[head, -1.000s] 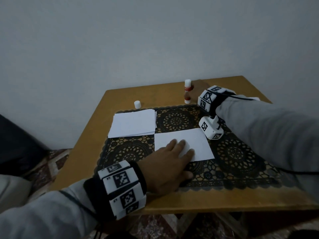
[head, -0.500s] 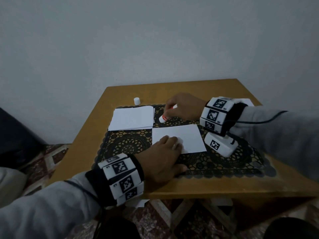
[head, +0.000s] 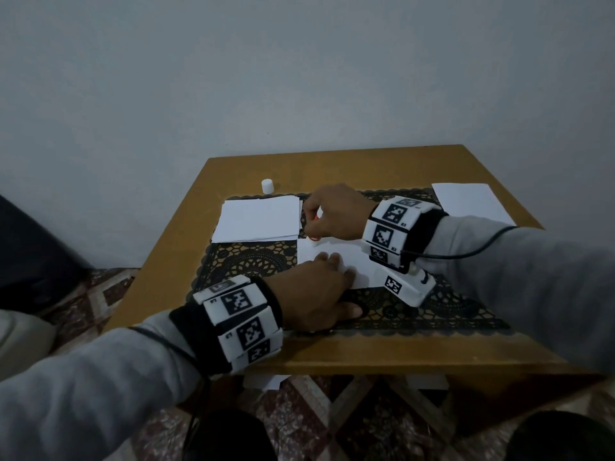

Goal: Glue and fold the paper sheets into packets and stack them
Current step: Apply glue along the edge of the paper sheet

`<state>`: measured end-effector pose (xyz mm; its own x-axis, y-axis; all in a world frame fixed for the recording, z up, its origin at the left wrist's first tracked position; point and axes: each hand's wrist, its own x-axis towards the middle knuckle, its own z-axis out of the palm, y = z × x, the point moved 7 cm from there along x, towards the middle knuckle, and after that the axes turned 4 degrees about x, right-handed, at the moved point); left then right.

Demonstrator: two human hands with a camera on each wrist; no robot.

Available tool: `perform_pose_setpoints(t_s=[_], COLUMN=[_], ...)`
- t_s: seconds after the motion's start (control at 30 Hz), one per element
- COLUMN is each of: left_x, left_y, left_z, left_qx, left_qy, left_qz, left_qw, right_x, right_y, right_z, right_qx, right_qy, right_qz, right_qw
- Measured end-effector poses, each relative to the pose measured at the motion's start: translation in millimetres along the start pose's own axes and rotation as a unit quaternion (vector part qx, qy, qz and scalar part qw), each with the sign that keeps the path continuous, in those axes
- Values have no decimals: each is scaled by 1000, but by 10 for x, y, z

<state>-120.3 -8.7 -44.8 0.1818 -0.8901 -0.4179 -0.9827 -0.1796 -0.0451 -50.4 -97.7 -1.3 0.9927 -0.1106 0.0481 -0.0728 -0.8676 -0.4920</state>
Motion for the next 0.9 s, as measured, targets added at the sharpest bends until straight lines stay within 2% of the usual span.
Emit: perform_pose_setpoints(t_s=[0.33,0.57,0.73,0.9], left_x=[-4,137,314,389], left_y=[8,-119,-172,-188], left_z=[-37,-262,-254,-278], left_qx=[14,7,79,100], left_qy=[13,85,35,28], left_qz=[-15,-29,-34,-29], left_qw=[1000,996,996,994], right_x=[-343,-514,-523,-539], right_y=[493,756,696,642], right_z=[-332,-516,-745,-616], right_qx=[-31,-63,-107,-59], right_qy=[22,25,70,66], right_qz=[63,112,120,105], right_qw=[997,991,984,991])
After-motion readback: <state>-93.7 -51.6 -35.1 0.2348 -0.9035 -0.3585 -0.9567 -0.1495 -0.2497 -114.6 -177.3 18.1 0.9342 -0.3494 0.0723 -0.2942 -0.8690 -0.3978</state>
